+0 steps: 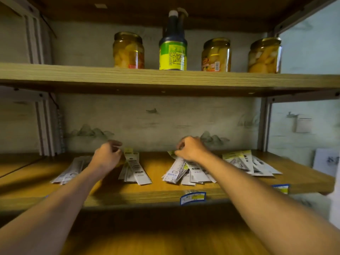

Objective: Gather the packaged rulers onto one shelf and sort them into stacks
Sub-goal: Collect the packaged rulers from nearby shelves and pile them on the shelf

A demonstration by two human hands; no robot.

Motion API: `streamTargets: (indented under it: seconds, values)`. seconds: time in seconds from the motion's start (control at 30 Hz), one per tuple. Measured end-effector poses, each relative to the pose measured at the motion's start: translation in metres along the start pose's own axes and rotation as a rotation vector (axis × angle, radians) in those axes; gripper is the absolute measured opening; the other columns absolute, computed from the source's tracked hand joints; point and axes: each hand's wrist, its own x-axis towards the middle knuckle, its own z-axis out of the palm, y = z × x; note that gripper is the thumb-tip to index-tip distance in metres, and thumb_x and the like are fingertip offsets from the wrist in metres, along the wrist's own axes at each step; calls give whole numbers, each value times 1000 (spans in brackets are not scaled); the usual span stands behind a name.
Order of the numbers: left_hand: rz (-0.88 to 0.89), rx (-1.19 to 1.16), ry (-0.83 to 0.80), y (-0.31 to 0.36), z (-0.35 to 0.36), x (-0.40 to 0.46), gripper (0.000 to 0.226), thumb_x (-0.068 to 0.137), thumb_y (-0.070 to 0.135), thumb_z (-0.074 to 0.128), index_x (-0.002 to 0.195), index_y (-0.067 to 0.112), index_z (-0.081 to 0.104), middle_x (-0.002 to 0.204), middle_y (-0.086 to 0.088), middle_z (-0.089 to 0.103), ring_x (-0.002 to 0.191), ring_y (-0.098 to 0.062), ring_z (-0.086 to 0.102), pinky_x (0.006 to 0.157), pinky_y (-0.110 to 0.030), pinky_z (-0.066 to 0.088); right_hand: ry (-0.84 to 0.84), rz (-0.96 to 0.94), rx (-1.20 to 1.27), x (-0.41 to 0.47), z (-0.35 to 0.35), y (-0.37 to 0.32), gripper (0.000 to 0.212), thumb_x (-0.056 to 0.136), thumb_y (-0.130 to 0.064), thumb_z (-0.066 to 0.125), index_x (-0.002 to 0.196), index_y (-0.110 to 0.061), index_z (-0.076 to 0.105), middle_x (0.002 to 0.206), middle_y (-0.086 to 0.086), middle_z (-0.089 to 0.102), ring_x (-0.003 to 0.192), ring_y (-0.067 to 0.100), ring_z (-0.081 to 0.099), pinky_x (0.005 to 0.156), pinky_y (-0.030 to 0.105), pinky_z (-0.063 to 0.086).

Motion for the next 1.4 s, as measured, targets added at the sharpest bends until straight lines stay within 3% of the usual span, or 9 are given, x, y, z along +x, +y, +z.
streamTargets:
  seconds: [0.2,0.37,0.53,0.73,0.9,1.0,1.07,1.13,1.4]
  values:
    - [263,181,-326,74,52,-21,23,96,33,56,104,20,72,93,1,72,79,-15,66,72,-30,53,-101,38,5,-13,-17,56,16,86,-23,69,96,-13,75,103,0,71,93,17,64,83,31,50]
    - [226,383,-504,96,86,-32,46,82,64,61,100,25,75,92,6,74,84,-10,66,77,-32,55,-116,42,10,-12,-9,67,45,79,-47,72,92,-4,75,99,11,73,94,27,67,85,40,53]
    - [163,401,-474,96,89,-29,45,80,61,66,101,23,75,97,4,73,89,-13,65,79,-32,53,-165,87,-52,-9,-10,69,60,72,-62,72,89,-4,72,104,5,72,87,23,66,69,32,49]
    - [127,151,-412,93,78,-27,42,85,40,71,118,15,69,112,0,70,102,-16,63,92,-33,53,-218,185,63,-8,-23,77,47,75,-38,80,111,-10,68,104,6,69,90,20,65,80,33,55]
    - [-19,-211,-192,81,30,-23,29,90,27,67,115,11,66,95,-2,66,76,-10,59,65,-24,48,-212,114,246,-17,-42,74,33,89,-15,67,120,-8,63,91,1,65,76,15,64,60,25,51]
    - [-125,-323,-67,50,-13,-18,28,91,25,67,116,13,64,92,-8,68,72,-17,63,58,-26,51,-134,37,353,-15,-50,62,34,91,-20,64,124,-13,60,103,5,65,84,20,65,65,28,52]
    - [-160,-324,22,21,-41,-20,31,91,21,66,119,9,64,90,-10,66,67,-17,60,49,-23,49,-81,1,460,-14,-47,47,33,89,-23,66,121,-14,59,108,8,67,89,22,65,70,32,52]
    - [-200,-298,68,-10,-67,-24,32,91,18,66,120,5,64,92,-14,66,66,-21,60,47,-22,50,-62,-32,555,-18,-40,27,27,90,-21,66,115,-14,60,104,7,69,83,18,65,59,26,51]
    - [-187,-54,69,-77,-117,-21,33,92,20,66,123,9,64,105,-8,66,89,-20,60,71,-28,46,-152,-101,706,-24,24,-53,31,87,-14,69,116,-11,61,98,4,73,80,12,70,64,23,57]
